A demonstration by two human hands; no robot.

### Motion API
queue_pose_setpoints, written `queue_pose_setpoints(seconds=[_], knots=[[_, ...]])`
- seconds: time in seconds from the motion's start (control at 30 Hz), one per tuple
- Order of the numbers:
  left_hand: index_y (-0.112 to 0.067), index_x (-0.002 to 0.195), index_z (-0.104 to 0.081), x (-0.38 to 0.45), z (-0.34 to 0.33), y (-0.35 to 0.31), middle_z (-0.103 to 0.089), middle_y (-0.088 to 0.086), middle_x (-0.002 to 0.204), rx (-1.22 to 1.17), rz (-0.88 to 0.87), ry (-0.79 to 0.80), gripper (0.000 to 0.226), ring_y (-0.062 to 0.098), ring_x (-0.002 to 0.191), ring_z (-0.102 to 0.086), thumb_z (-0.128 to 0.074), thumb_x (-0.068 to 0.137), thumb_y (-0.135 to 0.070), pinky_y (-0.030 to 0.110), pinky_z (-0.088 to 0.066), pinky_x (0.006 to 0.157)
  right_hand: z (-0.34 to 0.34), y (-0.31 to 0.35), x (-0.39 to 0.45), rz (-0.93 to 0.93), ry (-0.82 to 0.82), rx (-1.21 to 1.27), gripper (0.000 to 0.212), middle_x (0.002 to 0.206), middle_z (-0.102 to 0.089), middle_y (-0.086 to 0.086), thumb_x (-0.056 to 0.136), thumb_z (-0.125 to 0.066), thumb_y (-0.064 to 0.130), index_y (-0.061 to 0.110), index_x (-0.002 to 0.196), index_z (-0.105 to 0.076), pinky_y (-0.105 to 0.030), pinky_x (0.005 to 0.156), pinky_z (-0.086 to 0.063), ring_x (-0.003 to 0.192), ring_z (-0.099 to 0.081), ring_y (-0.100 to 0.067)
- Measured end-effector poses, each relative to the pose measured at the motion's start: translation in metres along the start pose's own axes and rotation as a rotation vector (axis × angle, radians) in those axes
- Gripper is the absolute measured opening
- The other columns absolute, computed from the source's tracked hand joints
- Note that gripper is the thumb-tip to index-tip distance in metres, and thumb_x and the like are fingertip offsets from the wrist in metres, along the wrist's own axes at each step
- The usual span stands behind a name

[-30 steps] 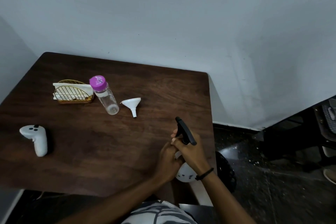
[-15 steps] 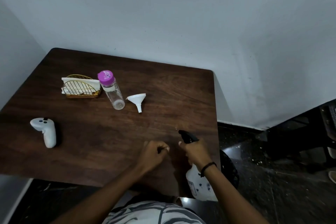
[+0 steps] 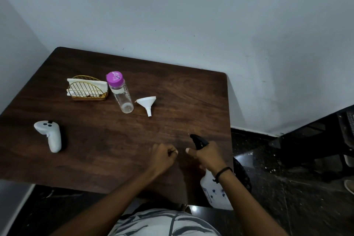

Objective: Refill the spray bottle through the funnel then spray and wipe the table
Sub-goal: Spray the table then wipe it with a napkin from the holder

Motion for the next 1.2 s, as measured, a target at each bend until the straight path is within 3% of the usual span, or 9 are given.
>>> queue_pose_setpoints(seconds=[0.1, 0.2, 0.37, 0.53, 0.67, 0.8, 0.97, 1.07, 1.2], knots=[[-0.03, 0.08, -0.074, 0.001, 0.001, 0.0, -0.074, -0.012, 0.076, 0.004, 0.006, -0.008, 0.022, 0.008, 0.074, -0.068, -0.055, 0.075, -0.04, 0.032, -0.055, 0.074, 0.003, 0.004, -0.001, 0.016, 0.007, 0.036, 0.048, 0.091, -0.07, -0.012, 0.078, -0.081, 0.033, 0.013, 0.117, -0.061, -0.03, 0.052, -0.055, 0.071, -0.069, -0.025], [-0.029, 0.073, -0.07, 0.001, 0.0, 0.001, -0.071, -0.01, 0.07, 0.021, 0.007, -0.007, 0.015, 0.01, 0.069, -0.066, -0.062, 0.081, -0.039, 0.033, -0.055, 0.071, 0.001, 0.003, -0.001, 0.009, -0.037, -0.001, 0.047, 0.1, -0.068, -0.014, 0.081, -0.078, 0.032, 0.014, 0.117, -0.054, -0.04, 0.067, -0.059, 0.083, -0.068, -0.031], [-0.029, 0.074, -0.071, 0.003, 0.0, -0.001, -0.071, -0.009, 0.071, 0.053, 0.002, -0.01, 0.015, 0.011, 0.069, -0.066, -0.065, 0.083, -0.039, 0.03, -0.053, 0.068, 0.0, 0.004, -0.002, -0.011, -0.048, 0.029, 0.058, 0.094, -0.067, -0.01, 0.079, -0.079, 0.033, 0.008, 0.123, -0.05, -0.029, 0.05, -0.054, 0.078, -0.069, -0.022], [-0.031, 0.077, -0.071, 0.005, -0.001, -0.002, -0.072, -0.011, 0.075, 0.076, -0.013, -0.008, 0.016, 0.008, 0.071, -0.065, -0.061, 0.082, -0.043, 0.029, -0.053, 0.069, 0.001, 0.009, -0.005, 0.004, -0.117, -0.053, 0.056, 0.101, -0.063, -0.007, 0.079, -0.078, 0.038, 0.009, 0.118, -0.05, -0.042, 0.073, -0.06, 0.083, -0.066, -0.022], [-0.03, 0.077, -0.07, 0.008, -0.006, -0.005, -0.07, -0.012, 0.075, 0.076, -0.015, 0.049, 0.016, 0.006, 0.07, -0.063, -0.062, 0.087, -0.039, 0.028, -0.052, 0.07, -0.002, 0.016, 0.0, 0.03, -0.052, -0.047, 0.055, 0.09, -0.066, -0.007, 0.076, -0.08, 0.043, 0.009, 0.113, -0.056, -0.032, 0.055, -0.06, 0.074, -0.068, -0.019], [-0.031, 0.082, -0.072, 0.011, -0.005, -0.005, -0.072, -0.012, 0.078, 0.098, -0.016, 0.004, 0.018, 0.008, 0.073, -0.065, -0.061, 0.085, -0.045, 0.027, -0.051, 0.071, 0.003, 0.016, 0.005, 0.004, -0.123, -0.11, 0.054, 0.094, -0.063, -0.004, 0.078, -0.076, 0.044, 0.014, 0.11, -0.046, -0.044, 0.074, -0.06, 0.083, -0.066, -0.024], [-0.031, 0.082, -0.073, 0.012, -0.004, -0.008, -0.073, -0.012, 0.079, 0.097, -0.037, 0.01, 0.017, 0.006, 0.072, -0.065, -0.061, 0.087, -0.043, 0.026, -0.05, 0.07, 0.008, 0.022, 0.008, 0.01, -0.111, 0.065, 0.05, 0.086, -0.069, -0.011, 0.079, -0.079, 0.033, 0.009, 0.11, -0.049, -0.036, 0.054, -0.058, 0.075, -0.07, -0.027], [-0.031, 0.084, -0.073, 0.012, -0.002, -0.006, -0.073, -0.012, 0.082, 0.106, -0.039, 0.006, 0.017, 0.005, 0.073, -0.064, -0.061, 0.088, -0.043, 0.025, -0.048, 0.069, 0.015, 0.034, 0.01, 0.062, -0.088, 0.183, 0.048, 0.097, -0.067, -0.017, 0.081, -0.079, 0.024, 0.006, 0.117, -0.054, -0.026, 0.046, -0.048, 0.076, -0.068, -0.027], [-0.026, 0.083, -0.074, 0.013, 0.001, -0.006, -0.074, -0.01, 0.082, 0.105, -0.062, -0.01, 0.019, 0.006, 0.076, -0.066, -0.062, 0.088, -0.039, 0.026, -0.049, 0.072, 0.038, 0.074, 0.011, 0.308, -0.008, 0.334, 0.013, 0.095, -0.068, -0.028, 0.086, -0.07, 0.002, 0.001, 0.1, -0.068, -0.023, 0.05, -0.051, 0.064, -0.064, -0.019]])
Point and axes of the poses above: each hand's wrist, its own x-axis towards the middle knuckle, its own z-axis out of the back of the hand, y = z × x, the point moved 8 cm from there along x, towards the middle knuckle
